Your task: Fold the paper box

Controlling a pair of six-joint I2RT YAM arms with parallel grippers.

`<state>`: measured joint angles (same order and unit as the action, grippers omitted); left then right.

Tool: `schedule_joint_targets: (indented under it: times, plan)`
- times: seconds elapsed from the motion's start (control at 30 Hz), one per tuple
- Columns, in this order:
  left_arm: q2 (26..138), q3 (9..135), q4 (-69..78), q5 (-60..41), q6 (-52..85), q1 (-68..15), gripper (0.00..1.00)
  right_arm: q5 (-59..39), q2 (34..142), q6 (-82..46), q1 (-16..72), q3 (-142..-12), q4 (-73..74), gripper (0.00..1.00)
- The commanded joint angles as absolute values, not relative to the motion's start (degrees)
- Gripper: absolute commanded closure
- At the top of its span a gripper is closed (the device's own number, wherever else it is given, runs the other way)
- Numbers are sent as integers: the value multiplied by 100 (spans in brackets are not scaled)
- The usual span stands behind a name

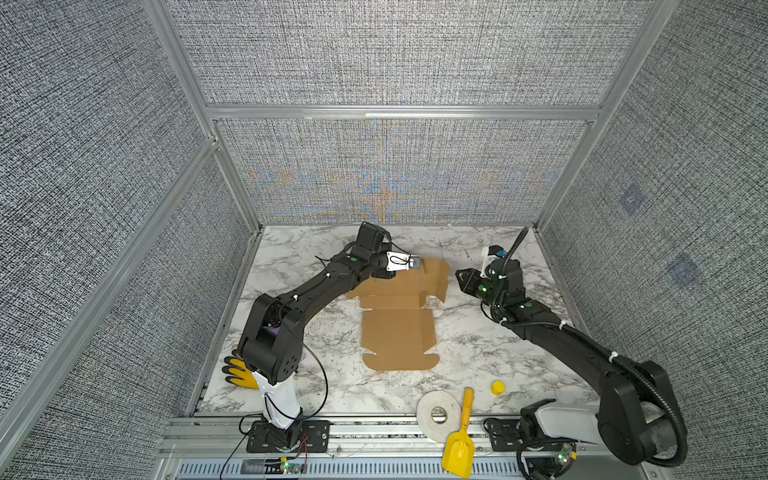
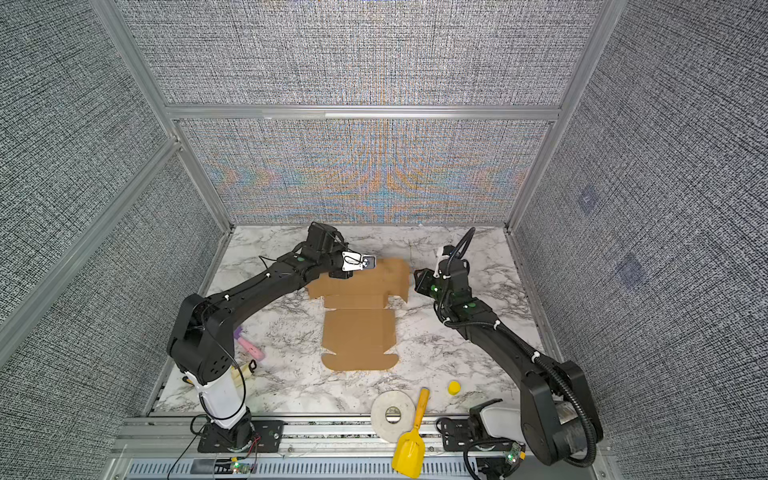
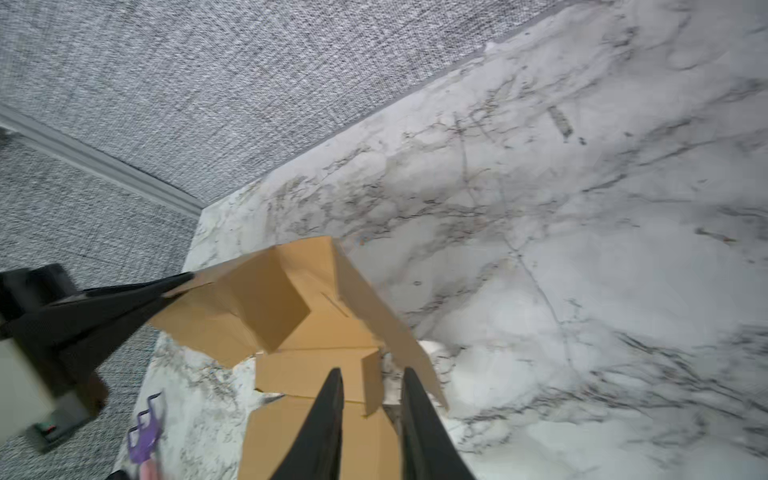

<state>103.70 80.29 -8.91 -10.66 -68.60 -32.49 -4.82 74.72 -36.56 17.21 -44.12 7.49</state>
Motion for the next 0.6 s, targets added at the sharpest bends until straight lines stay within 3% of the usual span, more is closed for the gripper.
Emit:
schedule_joint_targets:
  times: [0.0, 0.57]
  plan:
    - [10257, 7811, -599, -1332, -7426, -3252, 100, -862, 7660, -3303, 1432, -4383, 746, 70]
    - [10096, 7405, -545, -1264, -7849, -3218, 100, -2788, 9708, -2291, 1108, -5542, 797, 52]
